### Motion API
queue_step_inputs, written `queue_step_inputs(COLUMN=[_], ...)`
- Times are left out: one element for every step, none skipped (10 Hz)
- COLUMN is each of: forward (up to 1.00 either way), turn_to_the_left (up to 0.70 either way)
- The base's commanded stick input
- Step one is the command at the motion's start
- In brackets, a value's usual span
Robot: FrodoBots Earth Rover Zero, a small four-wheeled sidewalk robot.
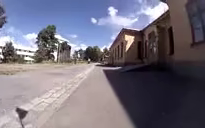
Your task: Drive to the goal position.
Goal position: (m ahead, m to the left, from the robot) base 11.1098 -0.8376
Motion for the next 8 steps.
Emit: queue_step_inputs(forward=[0.85, 0.85, 0.85, 0.85, 0.85, 0.85, 0.85, 0.85], turn_to_the_left=[0.0, 0.0, 0.0, 0.0, 0.0, 0.0, 0.0, 0.0])
